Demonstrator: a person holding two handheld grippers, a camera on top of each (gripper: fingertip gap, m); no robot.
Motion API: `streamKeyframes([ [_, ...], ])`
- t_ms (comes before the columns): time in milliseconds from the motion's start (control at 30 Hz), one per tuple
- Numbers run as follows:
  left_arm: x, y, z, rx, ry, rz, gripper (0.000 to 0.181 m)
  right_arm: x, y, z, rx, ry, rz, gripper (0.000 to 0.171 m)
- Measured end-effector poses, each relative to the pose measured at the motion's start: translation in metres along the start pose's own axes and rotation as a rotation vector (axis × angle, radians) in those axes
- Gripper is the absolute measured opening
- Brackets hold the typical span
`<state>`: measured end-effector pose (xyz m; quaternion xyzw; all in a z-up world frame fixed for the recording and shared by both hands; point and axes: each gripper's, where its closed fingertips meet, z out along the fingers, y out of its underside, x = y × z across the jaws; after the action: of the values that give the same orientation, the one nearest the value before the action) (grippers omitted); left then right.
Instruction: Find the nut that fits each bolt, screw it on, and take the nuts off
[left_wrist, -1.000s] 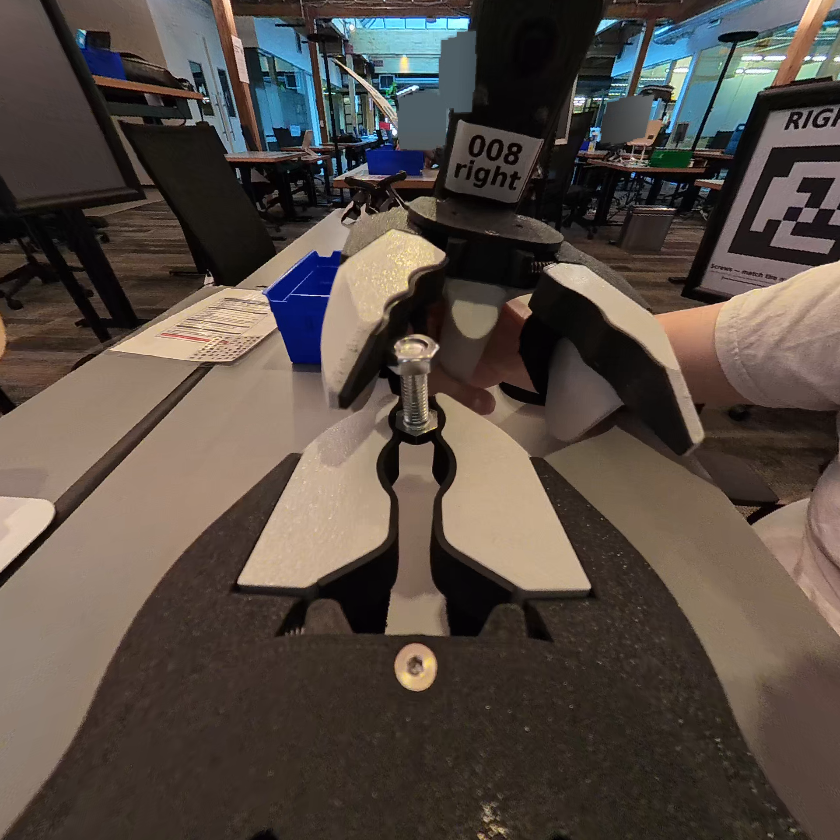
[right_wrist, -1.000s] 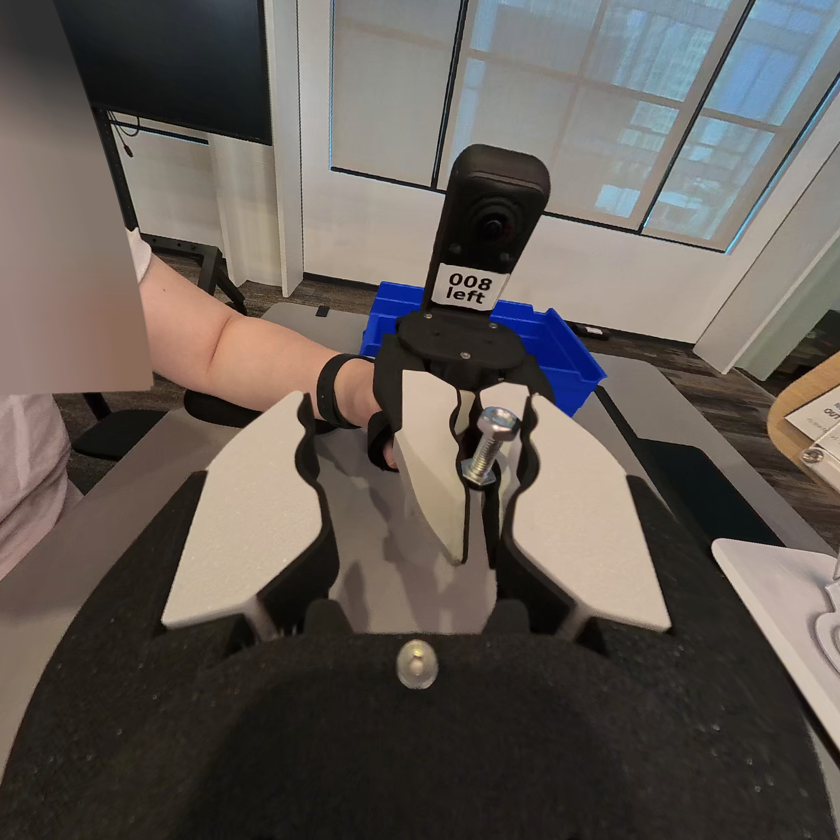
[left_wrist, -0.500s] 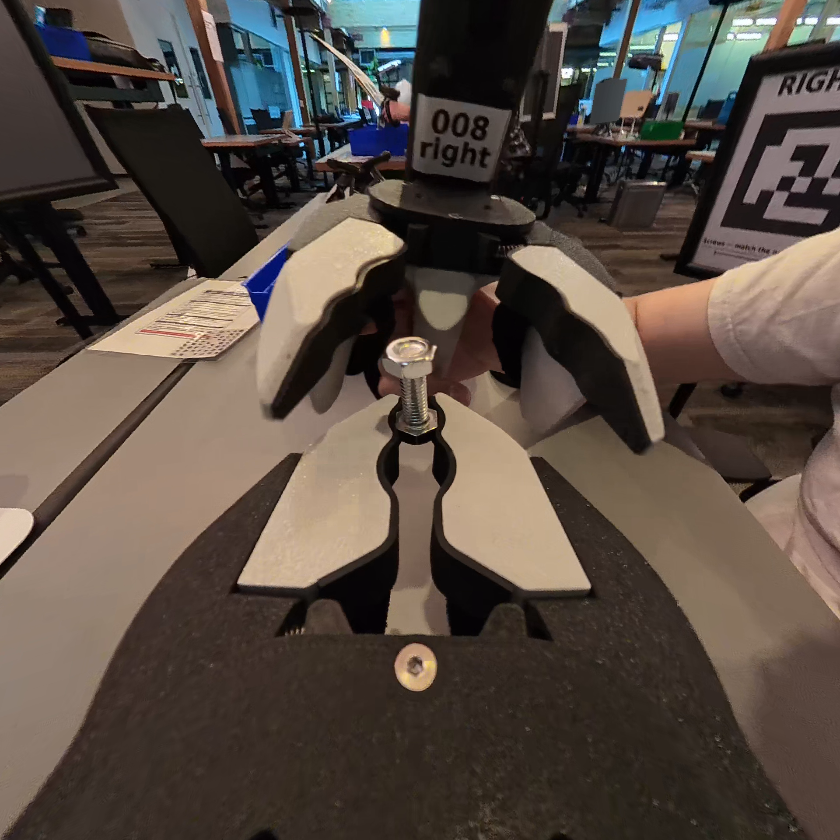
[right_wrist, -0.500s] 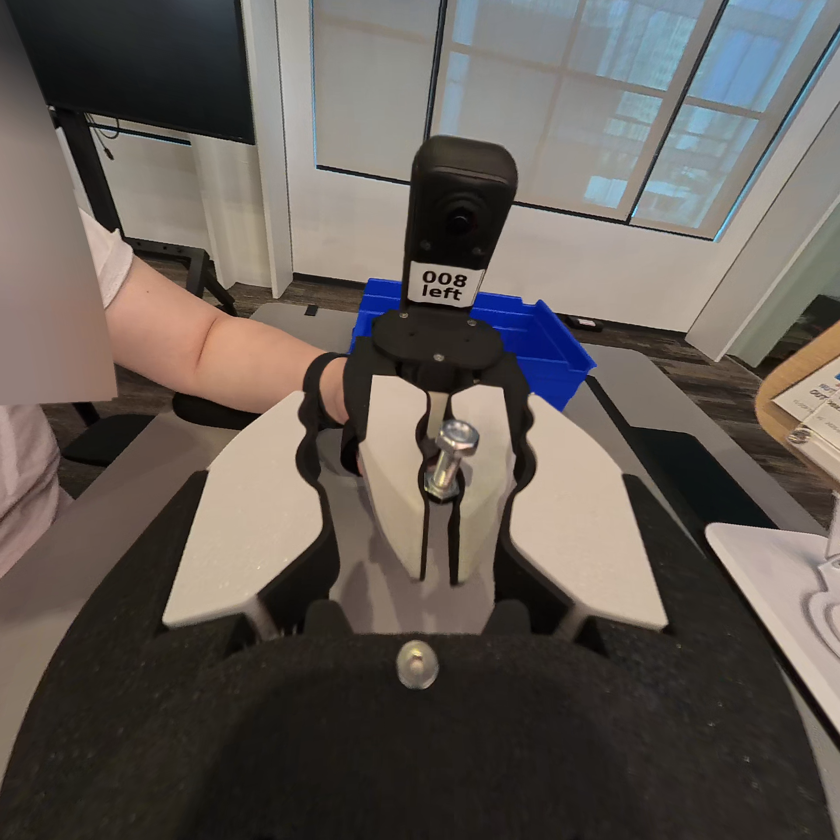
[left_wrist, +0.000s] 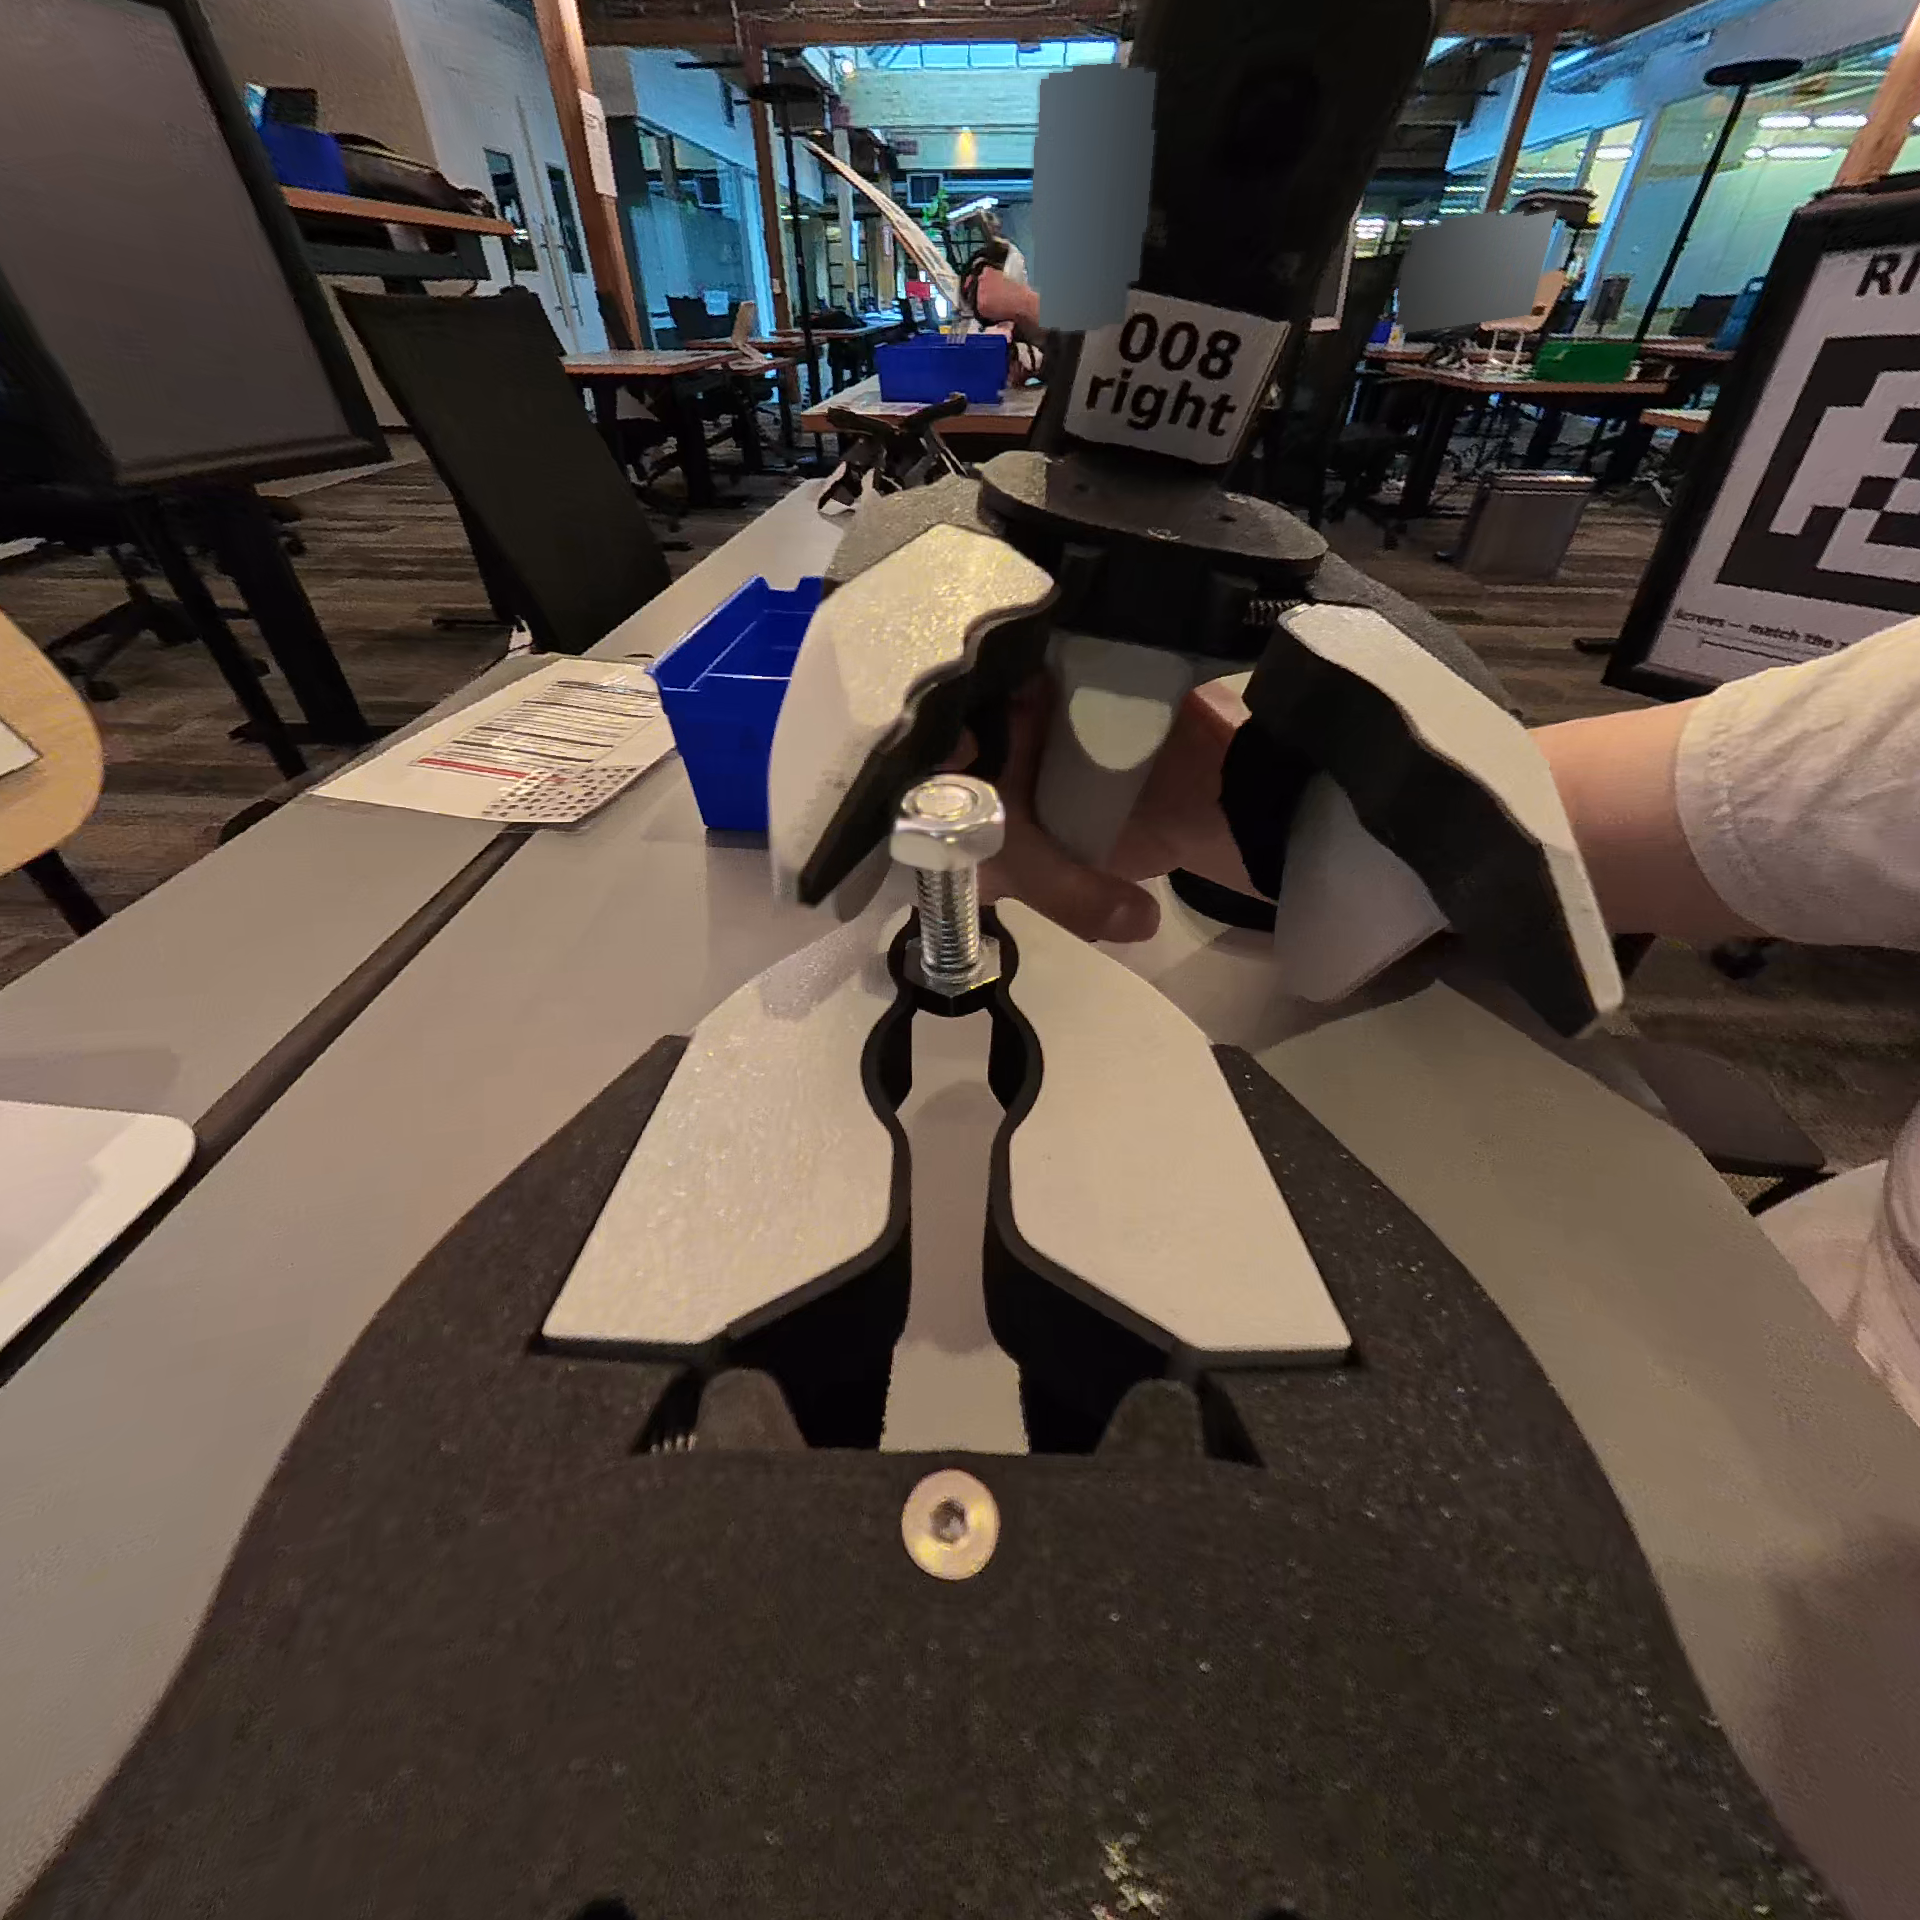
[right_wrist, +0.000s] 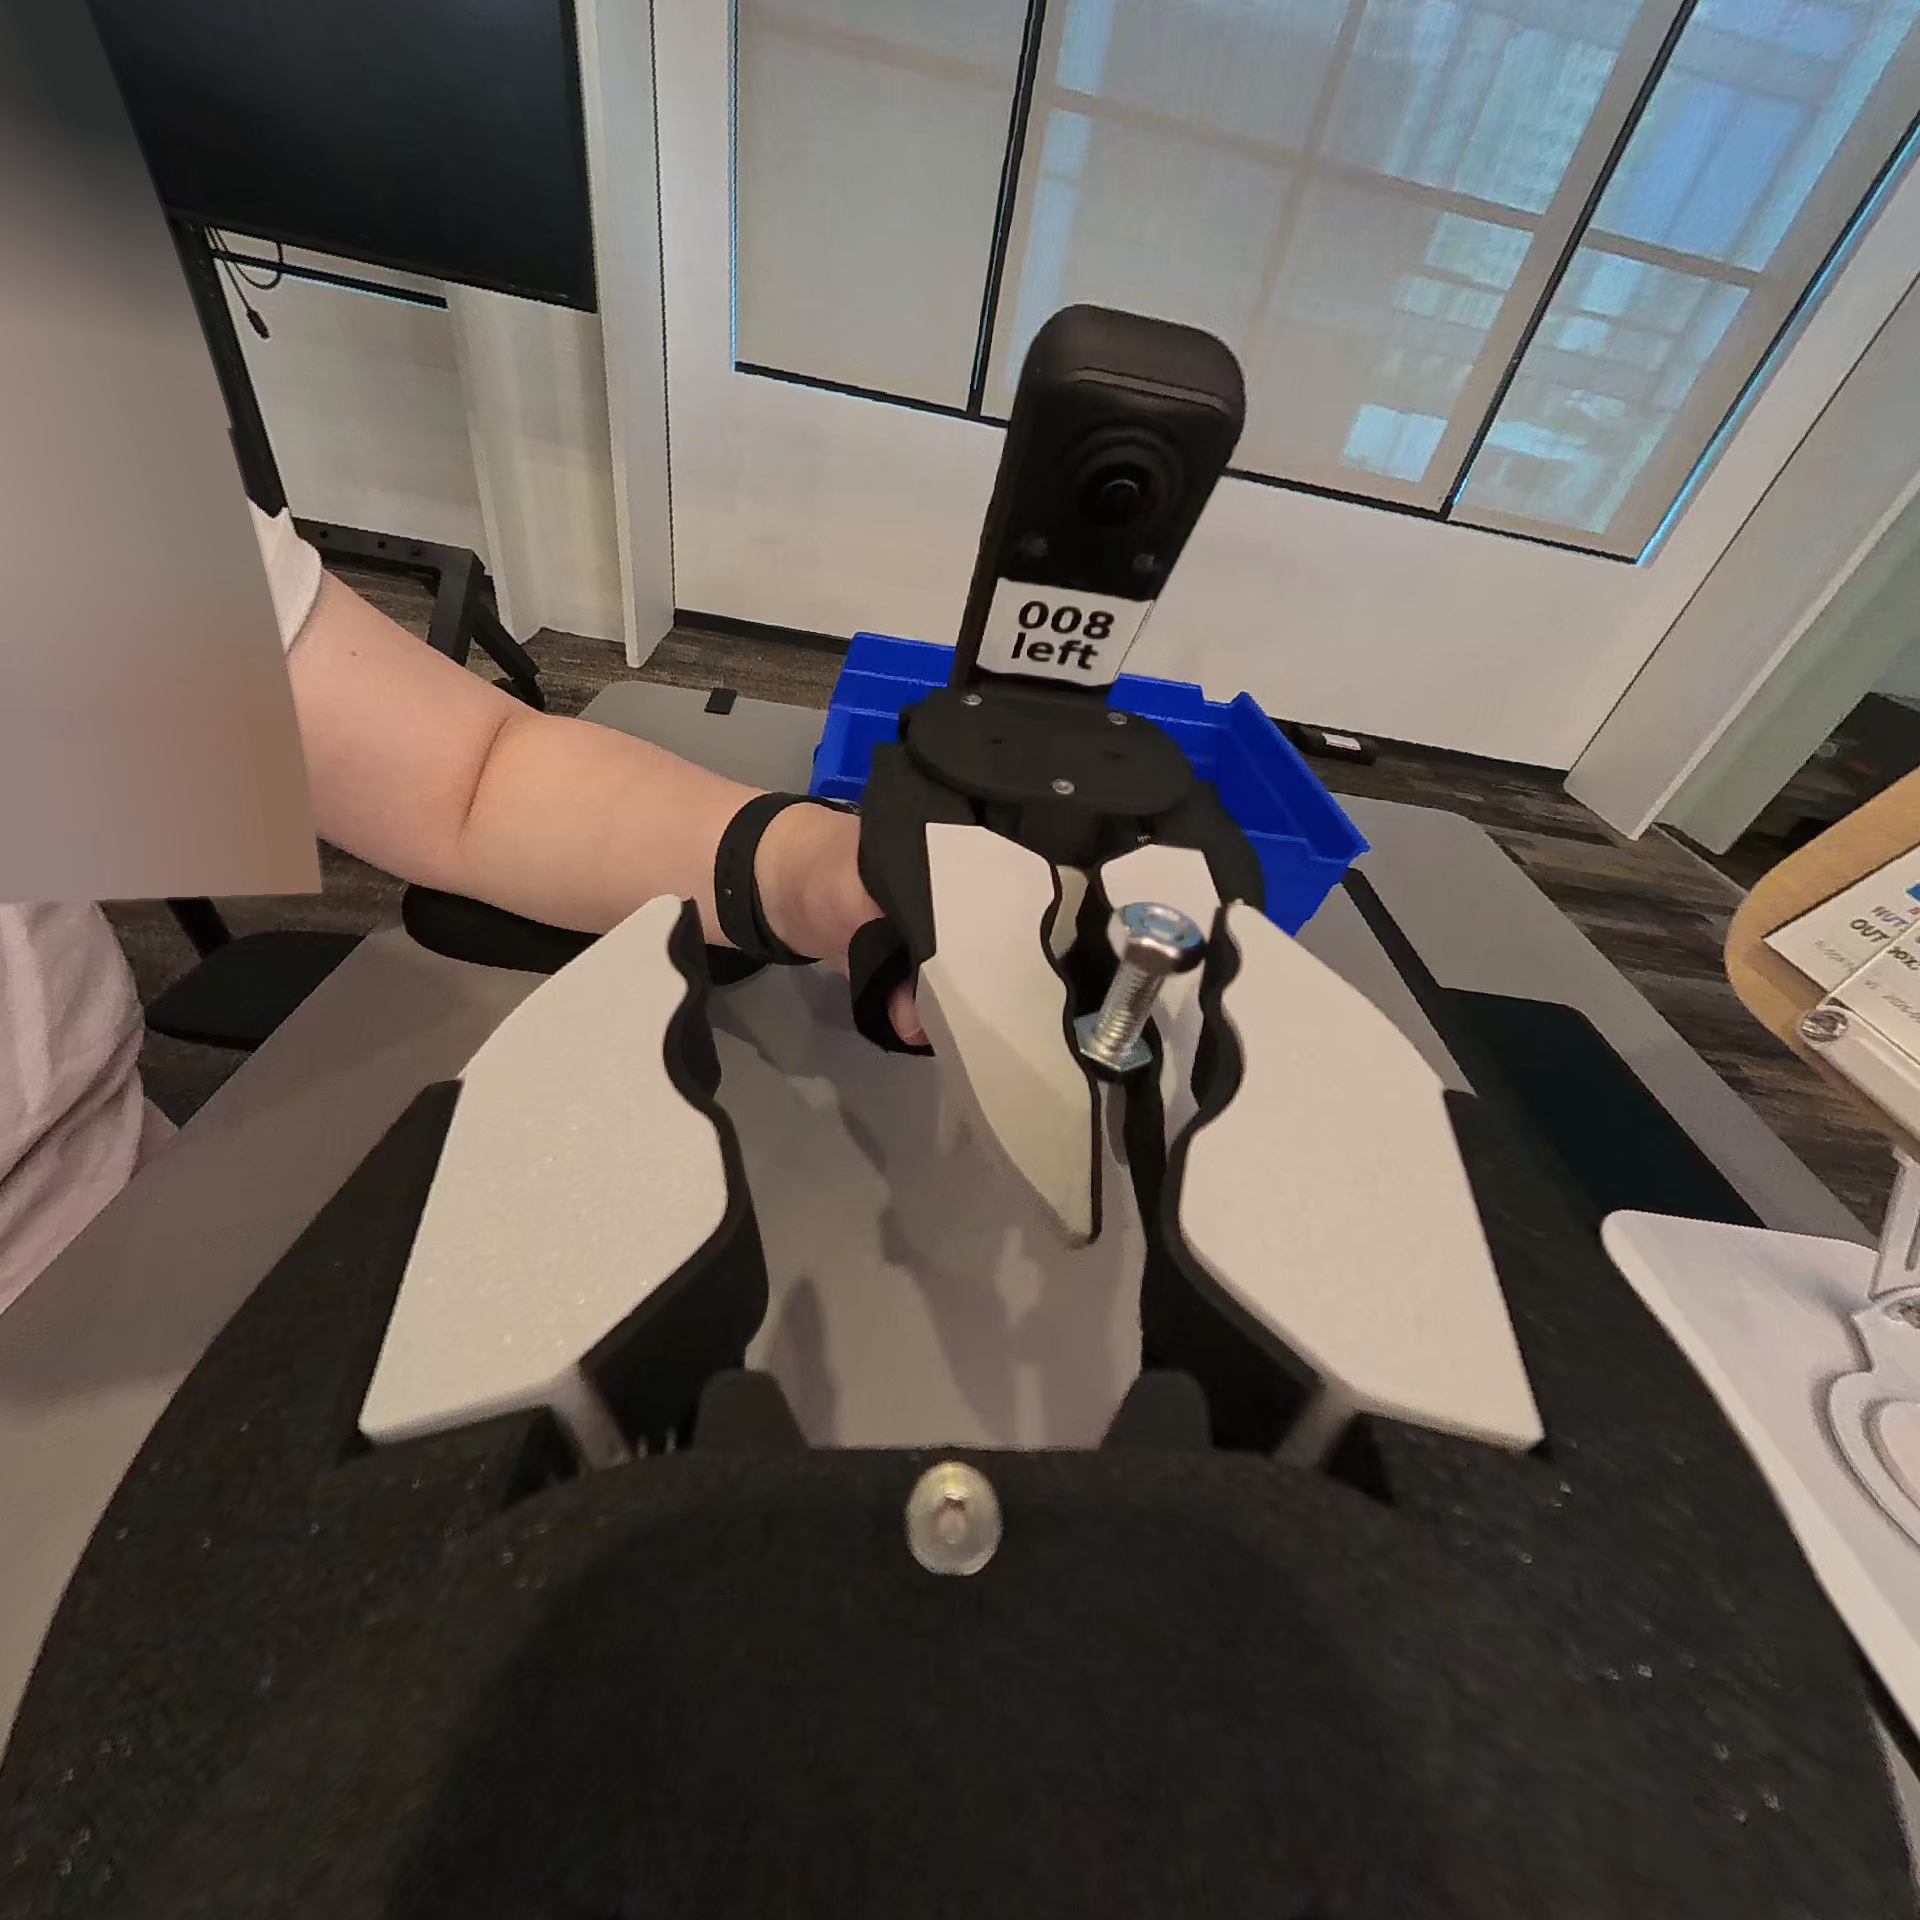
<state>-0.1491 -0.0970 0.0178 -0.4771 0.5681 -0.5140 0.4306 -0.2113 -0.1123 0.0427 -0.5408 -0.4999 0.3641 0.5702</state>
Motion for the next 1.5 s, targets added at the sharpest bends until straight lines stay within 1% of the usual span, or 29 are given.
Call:
streamKeyframes([
  [167,-0.012,-0.003,-0.008,0.016,-0.048,-0.014,0.009,0.006,-0.003,-0.004,0.011,0.02,0.014,0.089],
  [233,-0.013,-0.004,-0.01,0.024,-0.045,-0.024,0.009,0.008,-0.004,-0.006,0.015,0.032,0.008,0.086],
  [400,0.004,-0.003,0.0,0.01,0.021,0.005,0.009,0.012,-0.006,-0.004,0.046,0.062,0.024,0.092],
  [600,0.019,0.002,0.011,-0.019,0.061,0.023,0.009,-0.003,0.0,0.008,0.019,0.006,0.013,0.093],
  [667,0.017,0.001,0.01,-0.014,0.051,0.021,0.009,-0.009,0.002,0.011,0.005,-0.02,0.012,0.092],
  [833,0.006,-0.001,0.004,-0.004,0.012,0.009,0.009,-0.006,0.001,0.009,0.006,-0.009,0.016,0.097],
  [1200,-0.014,-0.005,-0.01,0.018,-0.056,-0.016,0.009,0.005,-0.002,-0.001,0.013,0.033,0.015,0.094],
  [1333,-0.004,-0.002,-0.004,0.013,-0.006,-0.015,0.009,0.009,-0.004,-0.003,0.024,0.055,0.018,0.094],
  [1500,0.015,0.006,0.012,-0.027,0.05,0.008,0.009,0.001,-0.002,0.004,0.03,0.015,0.039,0.093],
])
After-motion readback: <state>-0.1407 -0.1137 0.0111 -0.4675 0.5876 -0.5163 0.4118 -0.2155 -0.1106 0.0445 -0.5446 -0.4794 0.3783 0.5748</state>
